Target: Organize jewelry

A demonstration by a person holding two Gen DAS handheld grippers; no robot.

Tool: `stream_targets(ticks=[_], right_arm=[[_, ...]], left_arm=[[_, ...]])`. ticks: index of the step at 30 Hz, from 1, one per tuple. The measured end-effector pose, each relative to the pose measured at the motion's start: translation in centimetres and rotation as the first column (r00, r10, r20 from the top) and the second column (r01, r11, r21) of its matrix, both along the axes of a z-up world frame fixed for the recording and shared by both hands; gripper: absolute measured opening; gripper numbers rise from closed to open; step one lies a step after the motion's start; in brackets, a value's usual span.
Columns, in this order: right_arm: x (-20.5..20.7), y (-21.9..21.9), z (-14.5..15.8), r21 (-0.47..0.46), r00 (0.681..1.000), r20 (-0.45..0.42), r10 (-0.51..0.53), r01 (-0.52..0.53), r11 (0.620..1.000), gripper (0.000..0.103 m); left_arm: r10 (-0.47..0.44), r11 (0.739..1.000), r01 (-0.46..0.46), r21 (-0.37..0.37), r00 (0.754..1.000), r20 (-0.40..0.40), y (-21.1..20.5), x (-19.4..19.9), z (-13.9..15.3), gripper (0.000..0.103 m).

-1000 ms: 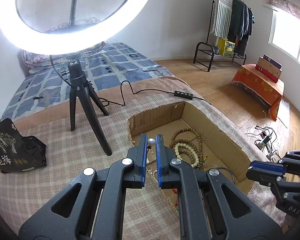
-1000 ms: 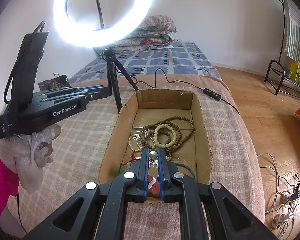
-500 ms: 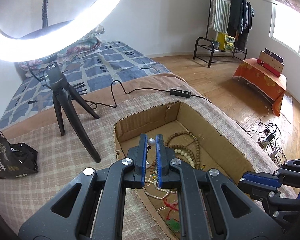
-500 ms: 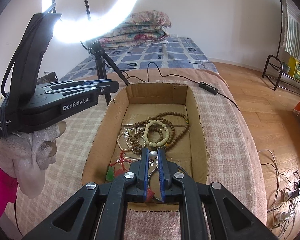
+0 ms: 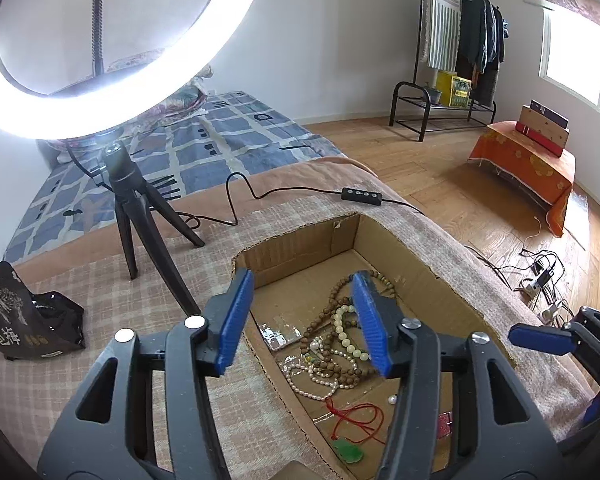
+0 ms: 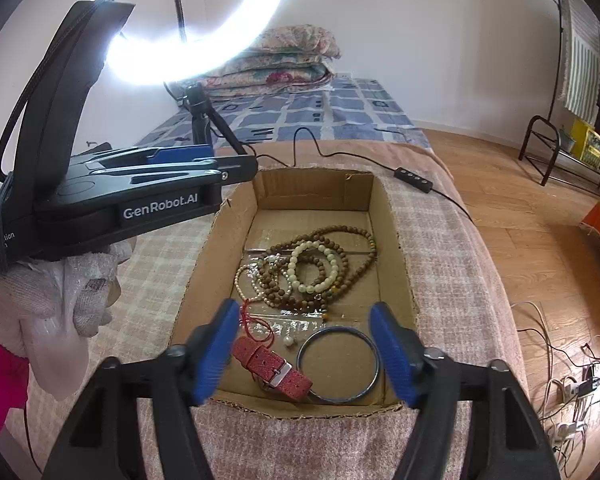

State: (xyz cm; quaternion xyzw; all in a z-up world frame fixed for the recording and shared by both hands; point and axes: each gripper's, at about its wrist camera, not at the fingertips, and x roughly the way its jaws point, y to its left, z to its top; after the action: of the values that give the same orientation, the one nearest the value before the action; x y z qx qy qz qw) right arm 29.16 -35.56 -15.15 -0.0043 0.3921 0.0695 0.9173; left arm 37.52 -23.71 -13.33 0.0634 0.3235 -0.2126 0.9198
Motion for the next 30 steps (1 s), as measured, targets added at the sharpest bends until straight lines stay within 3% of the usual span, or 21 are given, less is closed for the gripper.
stream_targets(ticks=[9, 27, 30], right_arm=[[-0.7, 0.4, 1.2, -0.032, 0.998, 0.009, -0.055, 0.055, 0.998, 0.101], [-4.9, 1.1, 6.3, -0.06, 0.993, 0.069, -0.099, 0.103, 0.993, 0.102], [-6.1, 1.2, 7.4, -0.072, 0.991, 0.086, -0.105, 0.111, 0.991, 0.103]], left_arm=[[0.022, 1.0, -0.021, -0.011, 1.0, 0.013, 1.5, -0.9, 1.5, 0.067], [0.065, 0.997, -0.062, -0.041, 0.994, 0.087, 5.6, -6.0, 7.7, 0.068], [0.065, 0.997, -0.061, -0.039, 0.993, 0.099, 6.2, -7.4, 9.0, 0.075]])
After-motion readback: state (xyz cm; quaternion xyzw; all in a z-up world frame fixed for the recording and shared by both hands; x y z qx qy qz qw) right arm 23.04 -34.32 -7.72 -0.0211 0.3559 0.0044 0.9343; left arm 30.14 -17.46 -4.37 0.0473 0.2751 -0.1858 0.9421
